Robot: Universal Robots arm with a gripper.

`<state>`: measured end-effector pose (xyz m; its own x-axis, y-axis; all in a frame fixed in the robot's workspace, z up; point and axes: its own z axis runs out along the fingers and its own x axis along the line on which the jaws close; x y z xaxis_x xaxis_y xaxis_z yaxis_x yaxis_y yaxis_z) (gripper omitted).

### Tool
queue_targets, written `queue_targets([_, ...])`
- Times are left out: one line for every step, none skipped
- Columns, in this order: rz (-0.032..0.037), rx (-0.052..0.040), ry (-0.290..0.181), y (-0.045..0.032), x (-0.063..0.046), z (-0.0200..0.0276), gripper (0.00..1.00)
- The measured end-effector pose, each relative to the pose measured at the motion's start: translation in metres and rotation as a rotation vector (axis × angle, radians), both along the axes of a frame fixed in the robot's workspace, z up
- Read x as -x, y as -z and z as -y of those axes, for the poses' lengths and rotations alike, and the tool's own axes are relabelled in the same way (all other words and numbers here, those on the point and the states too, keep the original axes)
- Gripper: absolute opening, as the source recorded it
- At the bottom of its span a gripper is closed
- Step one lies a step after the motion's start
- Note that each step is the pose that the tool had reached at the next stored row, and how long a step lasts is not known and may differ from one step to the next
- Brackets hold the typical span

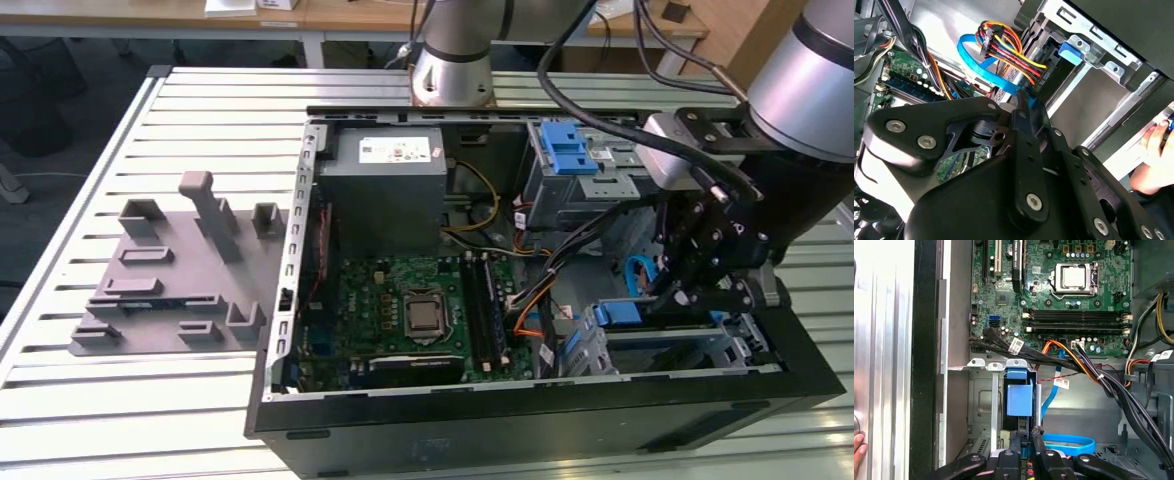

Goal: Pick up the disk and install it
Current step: 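Insert the second disk wire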

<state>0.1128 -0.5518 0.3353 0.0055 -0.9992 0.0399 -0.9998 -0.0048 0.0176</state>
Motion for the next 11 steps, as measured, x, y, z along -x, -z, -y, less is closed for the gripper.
queue_targets([0.0000, 0.0000, 0.000, -0.0010, 0.0000, 0.0000, 0.24])
queue_targets([0.0000, 0.0001, 0.000, -0.0022, 0.0000, 0.0000, 0.24])
queue_targets([0.0000, 0.0000, 0.000, -0.0033, 0.0000, 0.0000, 0.24])
queue_targets([0.0000, 0.0000, 0.000, -0.0044, 0.0000, 0.0000, 0.22])
queue_targets([0.0000, 0.0000, 0.000, -0.0053, 0.0000, 0.0000, 0.16])
queue_targets([0.0000, 0.0000, 0.000, -0.0060, 0.0000, 0.0000, 0.11])
queue_targets([0.0000, -0.0001, 0.000, -0.0064, 0.0000, 0.0000, 0.11])
queue_targets([0.0000, -0.0002, 0.000, -0.0066, 0.0000, 0.0000, 0.11])
queue_targets([0.0000, -0.0004, 0.000, -0.0067, 0.0000, 0.0000, 0.11])
queue_targets([0.0000, -0.0003, 0.000, -0.0068, 0.0000, 0.0000, 0.11])
queue_targets([0.0000, 0.0000, 0.000, -0.0070, 0.0000, 0.0000, 0.11])
